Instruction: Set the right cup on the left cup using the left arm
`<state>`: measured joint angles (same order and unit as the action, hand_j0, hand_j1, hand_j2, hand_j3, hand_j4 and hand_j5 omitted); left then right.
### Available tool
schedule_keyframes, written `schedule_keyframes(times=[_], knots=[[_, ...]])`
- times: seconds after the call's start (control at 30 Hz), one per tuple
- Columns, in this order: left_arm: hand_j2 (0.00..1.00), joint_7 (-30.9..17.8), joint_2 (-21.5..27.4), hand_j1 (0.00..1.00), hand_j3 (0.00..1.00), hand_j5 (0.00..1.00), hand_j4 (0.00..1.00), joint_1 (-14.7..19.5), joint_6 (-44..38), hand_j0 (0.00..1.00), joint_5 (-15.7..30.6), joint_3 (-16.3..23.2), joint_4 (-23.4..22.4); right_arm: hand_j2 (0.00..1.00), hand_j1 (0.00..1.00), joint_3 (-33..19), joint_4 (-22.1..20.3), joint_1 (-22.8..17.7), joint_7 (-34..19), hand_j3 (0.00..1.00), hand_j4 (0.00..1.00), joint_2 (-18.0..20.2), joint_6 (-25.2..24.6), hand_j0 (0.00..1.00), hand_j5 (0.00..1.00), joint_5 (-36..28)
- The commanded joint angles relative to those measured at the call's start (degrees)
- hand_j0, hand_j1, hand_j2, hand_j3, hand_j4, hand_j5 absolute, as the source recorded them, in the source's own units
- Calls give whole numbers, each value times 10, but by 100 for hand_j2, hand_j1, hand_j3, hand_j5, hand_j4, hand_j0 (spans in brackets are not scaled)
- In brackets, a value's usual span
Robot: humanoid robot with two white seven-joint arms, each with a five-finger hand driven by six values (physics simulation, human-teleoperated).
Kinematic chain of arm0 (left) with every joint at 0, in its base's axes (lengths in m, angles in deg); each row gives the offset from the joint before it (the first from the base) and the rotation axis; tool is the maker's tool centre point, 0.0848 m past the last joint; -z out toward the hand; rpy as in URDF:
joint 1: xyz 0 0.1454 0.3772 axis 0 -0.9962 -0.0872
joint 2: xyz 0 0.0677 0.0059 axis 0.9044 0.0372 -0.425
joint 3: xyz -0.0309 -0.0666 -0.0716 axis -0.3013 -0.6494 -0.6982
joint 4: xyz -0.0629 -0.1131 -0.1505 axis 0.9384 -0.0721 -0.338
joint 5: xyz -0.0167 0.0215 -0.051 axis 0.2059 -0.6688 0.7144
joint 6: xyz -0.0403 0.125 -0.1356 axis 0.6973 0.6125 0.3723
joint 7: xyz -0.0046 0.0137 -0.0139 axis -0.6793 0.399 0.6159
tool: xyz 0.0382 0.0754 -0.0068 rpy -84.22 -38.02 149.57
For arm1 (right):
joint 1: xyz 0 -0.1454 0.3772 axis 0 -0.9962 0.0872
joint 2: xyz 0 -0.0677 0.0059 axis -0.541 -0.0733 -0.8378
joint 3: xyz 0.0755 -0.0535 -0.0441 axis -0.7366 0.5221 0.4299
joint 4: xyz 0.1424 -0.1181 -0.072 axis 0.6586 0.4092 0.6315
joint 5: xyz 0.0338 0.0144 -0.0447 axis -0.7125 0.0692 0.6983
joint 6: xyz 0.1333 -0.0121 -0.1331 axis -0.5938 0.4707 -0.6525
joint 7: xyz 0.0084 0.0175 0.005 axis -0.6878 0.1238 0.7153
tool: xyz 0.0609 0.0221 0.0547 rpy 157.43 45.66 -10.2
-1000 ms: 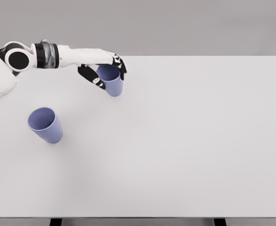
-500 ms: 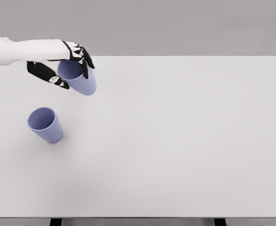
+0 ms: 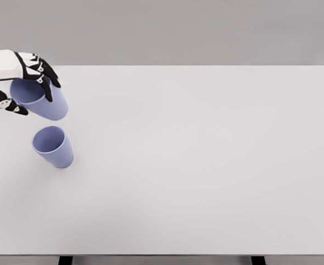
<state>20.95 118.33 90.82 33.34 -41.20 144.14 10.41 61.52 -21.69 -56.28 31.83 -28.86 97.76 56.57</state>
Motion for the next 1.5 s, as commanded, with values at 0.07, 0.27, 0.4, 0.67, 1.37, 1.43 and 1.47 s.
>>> schedule_keyframes(times=[0.07,0.27,0.4,0.67,1.37,1.43,1.47], knots=[[51,1,29,51,51,51,51,-3,-2,51,6,4,12,100,100,0,0,0,0,100,100,0,0,100,100,0],[51,1,30,51,51,51,51,-25,-2,51,5,5,12,100,100,0,0,0,0,100,100,0,0,100,100,0],[51,1,31,51,51,51,51,-34,-2,51,5,4,12,100,100,0,0,0,-1,100,100,0,0,100,100,0],[51,1,42,51,51,51,51,-51,-2,51,6,-2,11,100,100,0,0,0,0,100,100,0,0,100,100,0],[51,1,34,51,51,51,51,-59,-2,51,6,-4,11,100,100,0,0,0,-1,100,100,0,0,100,100,0],[51,1,35,51,51,51,51,-59,-2,51,6,-4,11,100,100,0,0,0,0,100,100,0,0,100,100,0],[51,1,35,51,51,51,51,-59,-2,51,6,-4,11,100,100,0,0,0,0,100,100,0,0,100,100,0]])
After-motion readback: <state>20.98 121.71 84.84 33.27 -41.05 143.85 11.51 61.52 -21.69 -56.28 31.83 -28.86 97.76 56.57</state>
